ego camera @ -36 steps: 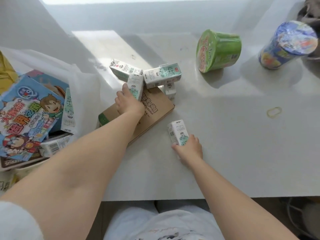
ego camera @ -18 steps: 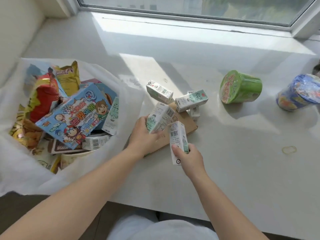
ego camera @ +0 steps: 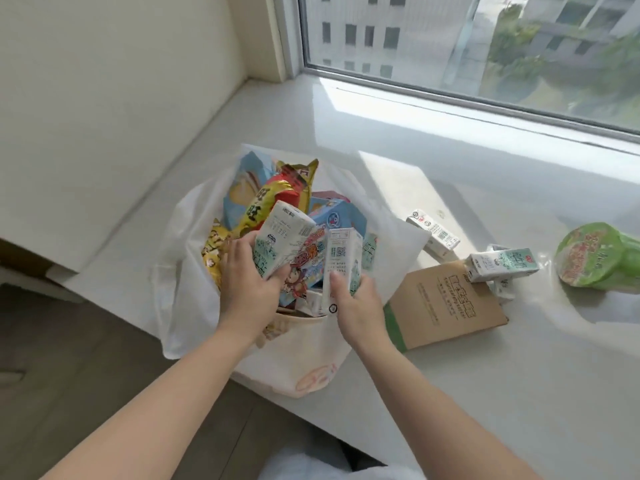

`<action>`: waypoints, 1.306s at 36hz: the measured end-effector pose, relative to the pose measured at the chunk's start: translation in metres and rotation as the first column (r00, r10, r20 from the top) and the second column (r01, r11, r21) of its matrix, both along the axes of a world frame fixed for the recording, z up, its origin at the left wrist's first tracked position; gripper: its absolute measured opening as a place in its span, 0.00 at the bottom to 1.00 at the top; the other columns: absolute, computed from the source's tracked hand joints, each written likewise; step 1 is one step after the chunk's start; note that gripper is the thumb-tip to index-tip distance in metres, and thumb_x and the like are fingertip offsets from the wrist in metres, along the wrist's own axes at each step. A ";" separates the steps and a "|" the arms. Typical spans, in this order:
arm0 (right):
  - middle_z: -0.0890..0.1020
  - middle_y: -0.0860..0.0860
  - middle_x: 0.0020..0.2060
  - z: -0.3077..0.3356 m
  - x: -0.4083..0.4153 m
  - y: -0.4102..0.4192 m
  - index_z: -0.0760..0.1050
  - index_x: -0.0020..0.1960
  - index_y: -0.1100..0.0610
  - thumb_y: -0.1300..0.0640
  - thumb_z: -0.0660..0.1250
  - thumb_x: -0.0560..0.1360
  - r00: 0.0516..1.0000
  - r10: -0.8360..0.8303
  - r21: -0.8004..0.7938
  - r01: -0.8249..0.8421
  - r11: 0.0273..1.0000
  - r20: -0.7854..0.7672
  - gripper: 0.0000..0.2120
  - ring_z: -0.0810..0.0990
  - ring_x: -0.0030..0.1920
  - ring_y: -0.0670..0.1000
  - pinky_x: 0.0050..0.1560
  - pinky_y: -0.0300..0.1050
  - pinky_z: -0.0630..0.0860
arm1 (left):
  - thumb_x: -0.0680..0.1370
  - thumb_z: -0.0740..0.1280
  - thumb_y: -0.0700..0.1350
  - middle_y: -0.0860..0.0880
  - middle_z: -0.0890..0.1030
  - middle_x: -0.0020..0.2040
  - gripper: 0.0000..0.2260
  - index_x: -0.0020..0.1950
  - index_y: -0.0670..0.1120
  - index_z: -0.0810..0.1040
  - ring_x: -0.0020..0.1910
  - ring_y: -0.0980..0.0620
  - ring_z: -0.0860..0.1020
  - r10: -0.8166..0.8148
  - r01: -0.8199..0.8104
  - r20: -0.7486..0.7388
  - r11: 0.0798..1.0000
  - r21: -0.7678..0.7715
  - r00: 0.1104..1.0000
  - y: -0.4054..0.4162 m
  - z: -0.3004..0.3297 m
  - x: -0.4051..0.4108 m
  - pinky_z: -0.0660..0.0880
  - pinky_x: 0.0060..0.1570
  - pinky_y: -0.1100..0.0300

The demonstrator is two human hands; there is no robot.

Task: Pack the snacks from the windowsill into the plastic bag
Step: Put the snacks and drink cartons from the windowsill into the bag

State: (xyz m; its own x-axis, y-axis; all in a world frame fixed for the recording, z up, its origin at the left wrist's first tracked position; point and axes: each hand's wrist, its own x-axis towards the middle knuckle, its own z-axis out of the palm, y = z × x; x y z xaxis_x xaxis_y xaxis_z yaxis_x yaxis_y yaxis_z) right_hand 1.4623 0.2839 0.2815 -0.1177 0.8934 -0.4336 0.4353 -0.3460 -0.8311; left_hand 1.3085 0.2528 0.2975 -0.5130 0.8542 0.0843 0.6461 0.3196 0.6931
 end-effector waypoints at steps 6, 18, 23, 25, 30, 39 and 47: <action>0.73 0.57 0.66 -0.009 -0.047 0.034 0.45 0.76 0.61 0.37 0.58 0.76 0.956 0.132 -0.075 -0.116 0.990 0.263 0.41 0.73 0.64 0.58 0.58 0.51 0.71 | 0.60 0.72 0.33 0.45 0.69 0.55 0.32 0.60 0.47 0.64 0.50 0.45 0.65 -0.251 0.202 -0.451 0.967 -0.156 0.856 0.016 -0.024 -0.019 0.72 0.46 0.49; 0.75 0.58 0.62 -0.019 -0.071 0.050 0.35 0.76 0.62 0.34 0.51 0.76 0.859 0.151 -0.094 -0.120 0.988 0.490 0.45 0.76 0.57 0.59 0.48 0.49 0.70 | 0.75 0.61 0.41 0.43 0.62 0.65 0.21 0.65 0.44 0.58 0.58 0.43 0.64 -0.448 0.207 -0.468 0.853 -0.479 0.762 0.048 -0.040 -0.071 0.68 0.58 0.54; 0.75 0.53 0.63 -0.019 -0.065 0.056 0.35 0.76 0.58 0.29 0.50 0.73 0.858 0.211 -0.134 -0.168 0.977 0.468 0.48 0.78 0.56 0.56 0.53 0.53 0.78 | 0.75 0.63 0.45 0.43 0.60 0.68 0.28 0.71 0.43 0.54 0.65 0.43 0.61 -0.492 0.198 -0.423 0.797 -0.571 0.761 0.049 -0.031 -0.069 0.61 0.67 0.54; 0.74 0.50 0.65 -0.021 -0.054 0.054 0.40 0.77 0.54 0.28 0.52 0.71 0.868 0.225 -0.118 -0.192 0.974 0.442 0.46 0.78 0.57 0.55 0.52 0.50 0.78 | 0.73 0.65 0.48 0.43 0.56 0.70 0.36 0.75 0.45 0.48 0.70 0.42 0.55 -0.475 0.211 -0.387 0.804 -0.556 0.790 0.040 -0.031 -0.063 0.55 0.72 0.51; 0.80 0.51 0.55 -0.020 -0.019 0.057 0.70 0.65 0.50 0.36 0.55 0.76 0.888 0.192 -0.015 -0.205 0.979 0.419 0.25 0.79 0.54 0.54 0.46 0.46 0.74 | 0.64 0.72 0.45 0.43 0.58 0.68 0.43 0.74 0.44 0.52 0.69 0.41 0.57 -0.433 0.379 -0.441 0.901 -0.210 0.786 0.031 -0.035 -0.017 0.61 0.68 0.37; 0.81 0.49 0.50 -0.033 0.084 0.066 0.78 0.55 0.53 0.51 0.61 0.76 0.898 -0.058 0.086 0.022 0.996 0.436 0.12 0.77 0.52 0.51 0.50 0.44 0.72 | 0.67 0.70 0.44 0.46 0.61 0.65 0.32 0.68 0.47 0.62 0.68 0.43 0.59 -0.650 0.669 -0.454 0.729 -0.147 0.609 0.091 -0.048 0.095 0.57 0.70 0.39; 0.73 0.55 0.61 -0.059 0.173 0.108 0.72 0.63 0.56 0.57 0.60 0.75 0.728 -0.050 0.107 -0.032 0.994 0.683 0.17 0.68 0.62 0.56 0.58 0.51 0.70 | 0.73 0.63 0.39 0.47 0.54 0.74 0.30 0.73 0.50 0.58 0.75 0.47 0.48 -0.773 0.661 -0.373 0.634 -0.402 0.514 0.161 -0.056 0.173 0.38 0.74 0.49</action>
